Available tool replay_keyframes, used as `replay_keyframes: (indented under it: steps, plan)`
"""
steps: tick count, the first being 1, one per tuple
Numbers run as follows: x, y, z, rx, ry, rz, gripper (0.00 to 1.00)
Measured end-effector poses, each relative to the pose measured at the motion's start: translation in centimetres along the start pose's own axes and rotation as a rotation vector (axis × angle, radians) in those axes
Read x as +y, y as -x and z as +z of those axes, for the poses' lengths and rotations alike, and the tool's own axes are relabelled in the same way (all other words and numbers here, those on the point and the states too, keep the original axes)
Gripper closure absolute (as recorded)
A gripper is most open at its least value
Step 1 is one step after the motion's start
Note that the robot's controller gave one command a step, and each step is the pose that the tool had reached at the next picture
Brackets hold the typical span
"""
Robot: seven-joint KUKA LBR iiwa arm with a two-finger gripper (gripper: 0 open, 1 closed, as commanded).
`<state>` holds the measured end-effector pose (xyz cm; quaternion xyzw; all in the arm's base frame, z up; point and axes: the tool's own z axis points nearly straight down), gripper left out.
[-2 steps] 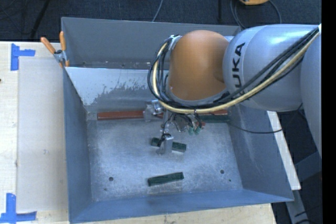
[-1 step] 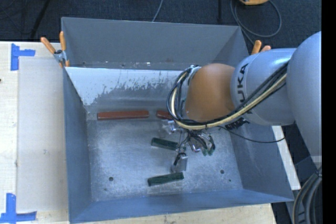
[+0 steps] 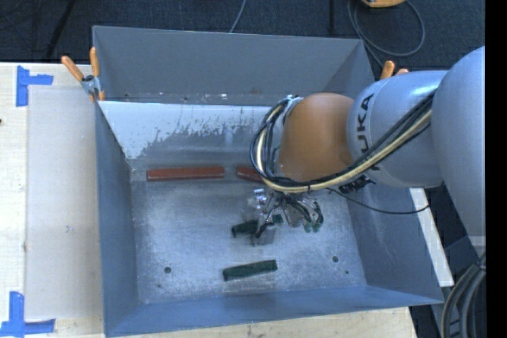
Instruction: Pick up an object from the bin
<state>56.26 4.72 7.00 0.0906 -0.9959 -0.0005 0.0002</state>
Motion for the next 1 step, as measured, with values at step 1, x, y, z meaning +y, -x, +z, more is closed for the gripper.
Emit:
replay_keyframes:
  steps: [1]
  plan:
    - [-2.87, -3.08, -13.21, -0.008, -0.002, 0.016, 1.00]
